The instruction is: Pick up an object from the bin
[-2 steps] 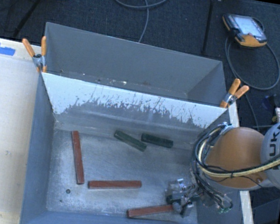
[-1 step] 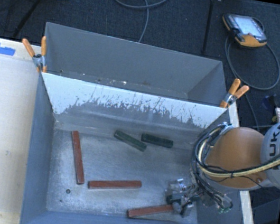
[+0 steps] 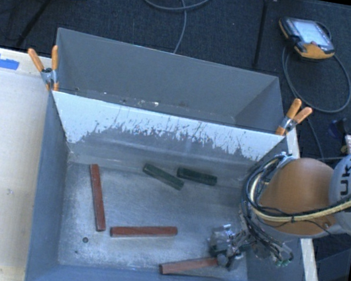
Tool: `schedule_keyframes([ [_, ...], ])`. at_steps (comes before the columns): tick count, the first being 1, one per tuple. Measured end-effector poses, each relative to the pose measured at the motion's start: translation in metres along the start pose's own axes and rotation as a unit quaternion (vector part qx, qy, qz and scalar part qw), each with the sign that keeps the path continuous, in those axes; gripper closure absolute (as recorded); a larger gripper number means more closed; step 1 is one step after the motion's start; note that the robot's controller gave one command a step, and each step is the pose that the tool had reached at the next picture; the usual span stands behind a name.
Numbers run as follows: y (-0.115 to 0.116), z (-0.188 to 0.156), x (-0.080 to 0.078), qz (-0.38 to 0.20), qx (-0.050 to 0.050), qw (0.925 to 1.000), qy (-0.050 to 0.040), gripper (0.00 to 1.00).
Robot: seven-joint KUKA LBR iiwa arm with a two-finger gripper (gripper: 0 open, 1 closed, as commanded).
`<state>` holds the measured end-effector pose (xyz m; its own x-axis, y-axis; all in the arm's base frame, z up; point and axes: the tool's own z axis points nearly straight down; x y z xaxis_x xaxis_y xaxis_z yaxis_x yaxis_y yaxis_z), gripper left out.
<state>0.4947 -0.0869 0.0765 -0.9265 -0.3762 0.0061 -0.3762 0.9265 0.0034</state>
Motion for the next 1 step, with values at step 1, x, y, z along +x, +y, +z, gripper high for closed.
schedule_keyframes([
  [1,0.0237,-0.0854,0.0067,-0.041,0.001,0.9992,-0.0027,1.0],
])
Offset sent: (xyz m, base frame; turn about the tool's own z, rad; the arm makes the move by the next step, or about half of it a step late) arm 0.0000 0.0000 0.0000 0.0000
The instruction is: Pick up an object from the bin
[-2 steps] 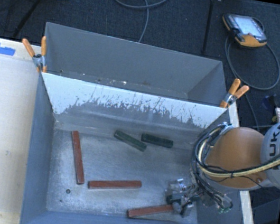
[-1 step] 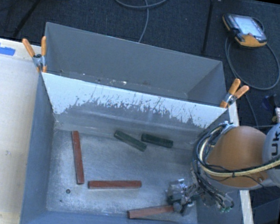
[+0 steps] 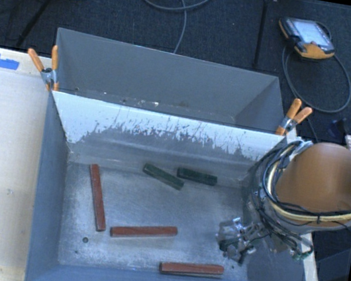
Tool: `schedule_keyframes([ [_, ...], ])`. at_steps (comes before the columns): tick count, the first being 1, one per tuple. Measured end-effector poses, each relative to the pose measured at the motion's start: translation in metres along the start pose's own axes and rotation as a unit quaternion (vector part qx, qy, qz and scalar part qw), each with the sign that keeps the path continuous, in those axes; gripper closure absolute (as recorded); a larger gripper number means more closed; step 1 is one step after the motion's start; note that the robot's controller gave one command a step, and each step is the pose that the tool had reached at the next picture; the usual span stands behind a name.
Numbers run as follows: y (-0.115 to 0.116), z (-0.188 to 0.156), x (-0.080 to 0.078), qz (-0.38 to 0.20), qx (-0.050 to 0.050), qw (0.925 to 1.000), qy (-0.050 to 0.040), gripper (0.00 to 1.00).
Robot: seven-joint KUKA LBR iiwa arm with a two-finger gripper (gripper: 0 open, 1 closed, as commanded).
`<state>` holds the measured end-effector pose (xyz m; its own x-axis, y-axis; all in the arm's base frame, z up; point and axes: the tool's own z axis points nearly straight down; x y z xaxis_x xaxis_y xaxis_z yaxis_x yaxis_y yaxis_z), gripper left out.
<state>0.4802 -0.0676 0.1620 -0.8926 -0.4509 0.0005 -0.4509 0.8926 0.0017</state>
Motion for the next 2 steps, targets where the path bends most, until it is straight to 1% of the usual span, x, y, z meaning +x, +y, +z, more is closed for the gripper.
schedule_keyframes([
  [1,0.0,0.0,0.0,0.0,0.0,1.0,0.0,1.0],
  [2,-0.007,-0.047,0.003,0.01,-0.001,0.9999,0.0015,1.0],
])
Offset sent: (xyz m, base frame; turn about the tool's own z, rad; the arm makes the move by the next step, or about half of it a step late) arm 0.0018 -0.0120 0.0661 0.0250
